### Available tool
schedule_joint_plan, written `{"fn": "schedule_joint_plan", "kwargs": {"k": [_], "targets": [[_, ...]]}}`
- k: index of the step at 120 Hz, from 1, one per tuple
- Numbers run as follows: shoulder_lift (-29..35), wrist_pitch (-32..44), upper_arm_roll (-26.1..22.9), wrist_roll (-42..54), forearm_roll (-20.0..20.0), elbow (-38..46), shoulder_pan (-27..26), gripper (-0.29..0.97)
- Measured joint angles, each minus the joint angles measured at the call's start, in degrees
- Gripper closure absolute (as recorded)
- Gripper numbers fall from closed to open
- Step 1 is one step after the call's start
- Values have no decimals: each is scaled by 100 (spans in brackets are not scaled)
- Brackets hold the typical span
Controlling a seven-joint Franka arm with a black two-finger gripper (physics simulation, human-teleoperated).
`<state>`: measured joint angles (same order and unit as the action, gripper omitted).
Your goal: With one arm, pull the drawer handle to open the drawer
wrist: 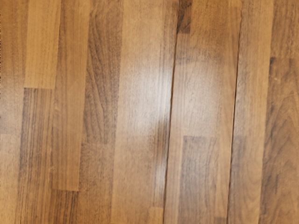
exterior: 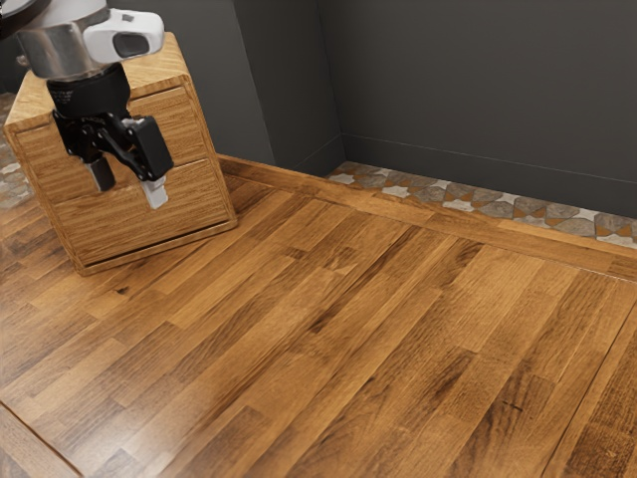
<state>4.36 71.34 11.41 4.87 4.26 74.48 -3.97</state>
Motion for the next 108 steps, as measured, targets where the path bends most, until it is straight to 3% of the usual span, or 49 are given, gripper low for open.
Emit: {"fn": "schedule_joint_plan", "kwargs": {"k": [27,41,48,57,72,92,108], "targets": [[170,253,184,68,105,0,-202,0],[783,525,473,592,466,280,-50,0],[1060,994,411,964,720,639,86,0],[1235,1700,-31,1441,1653,1402,151,0],[1209,3414,572,2238,2203,2584,377,0],[415,5377,792,3306,2359,2635,455,0],[-257,6125,834,3981,1973,2170,646,0]]}}
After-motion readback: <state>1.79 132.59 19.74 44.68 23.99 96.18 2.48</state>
